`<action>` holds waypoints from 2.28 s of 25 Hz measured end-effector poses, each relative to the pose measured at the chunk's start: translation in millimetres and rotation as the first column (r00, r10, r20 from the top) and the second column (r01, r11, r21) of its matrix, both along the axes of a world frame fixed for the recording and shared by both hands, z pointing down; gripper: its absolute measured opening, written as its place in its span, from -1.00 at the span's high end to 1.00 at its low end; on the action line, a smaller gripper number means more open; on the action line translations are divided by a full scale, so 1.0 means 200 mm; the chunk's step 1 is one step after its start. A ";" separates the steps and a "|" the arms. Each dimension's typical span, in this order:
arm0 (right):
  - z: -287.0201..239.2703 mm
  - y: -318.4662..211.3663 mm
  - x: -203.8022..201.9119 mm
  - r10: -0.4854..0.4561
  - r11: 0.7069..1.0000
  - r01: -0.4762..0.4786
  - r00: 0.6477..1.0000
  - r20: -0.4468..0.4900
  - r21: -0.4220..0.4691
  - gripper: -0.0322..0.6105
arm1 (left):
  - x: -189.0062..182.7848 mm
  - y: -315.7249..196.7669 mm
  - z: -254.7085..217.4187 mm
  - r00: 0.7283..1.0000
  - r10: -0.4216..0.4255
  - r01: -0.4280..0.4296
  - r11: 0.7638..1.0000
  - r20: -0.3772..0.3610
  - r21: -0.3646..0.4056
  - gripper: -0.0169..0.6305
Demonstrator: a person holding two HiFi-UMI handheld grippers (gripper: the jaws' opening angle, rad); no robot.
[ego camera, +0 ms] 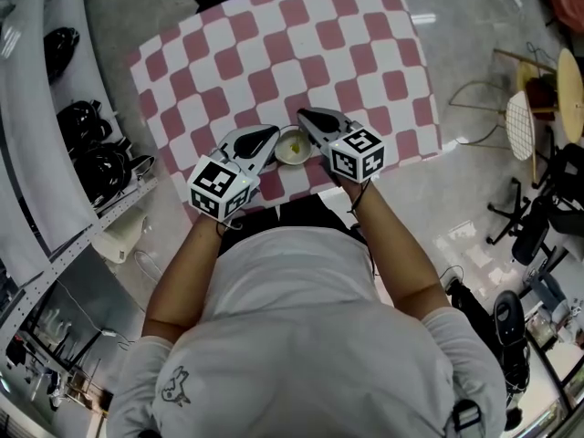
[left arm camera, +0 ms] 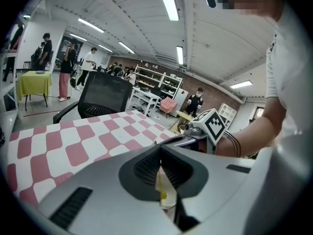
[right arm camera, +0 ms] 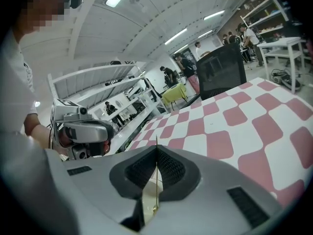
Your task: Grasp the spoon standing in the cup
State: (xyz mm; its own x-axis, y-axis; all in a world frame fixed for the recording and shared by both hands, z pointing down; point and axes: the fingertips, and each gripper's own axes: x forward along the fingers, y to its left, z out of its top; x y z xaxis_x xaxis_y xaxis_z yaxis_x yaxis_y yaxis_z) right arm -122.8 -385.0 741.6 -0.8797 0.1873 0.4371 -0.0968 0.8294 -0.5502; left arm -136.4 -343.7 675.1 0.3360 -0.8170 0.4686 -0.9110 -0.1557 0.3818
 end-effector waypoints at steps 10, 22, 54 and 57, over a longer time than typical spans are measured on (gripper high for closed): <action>-0.18 0.01 0.00 0.025 0.999 -0.027 0.999 0.045 0.035 0.79 | 0.03 0.03 -0.12 0.998 0.043 -0.042 0.998 -0.036 0.042 0.91; -0.49 0.05 0.01 0.088 0.993 -0.097 0.988 0.128 0.073 0.79 | 0.02 0.11 -0.33 0.995 0.097 -0.096 0.988 -0.002 0.122 0.91; -1.42 0.54 -0.02 0.194 0.885 -0.320 0.914 0.357 0.338 0.80 | -0.08 0.48 -1.09 0.979 0.160 -0.200 0.884 0.128 0.423 0.91; -1.40 0.59 0.02 0.210 0.875 -0.334 0.914 0.348 0.351 0.80 | -0.05 0.53 -1.09 0.977 0.168 -0.209 0.878 0.132 0.430 0.91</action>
State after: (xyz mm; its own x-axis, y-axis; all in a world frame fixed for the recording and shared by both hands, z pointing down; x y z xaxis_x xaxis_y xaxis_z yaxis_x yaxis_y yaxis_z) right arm -118.4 -267.0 461.8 -0.9673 -0.2116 0.1400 -0.2389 0.9455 -0.2213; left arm -146.7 -237.0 457.5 0.4789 -0.8707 0.1119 -0.8739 -0.4609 0.1542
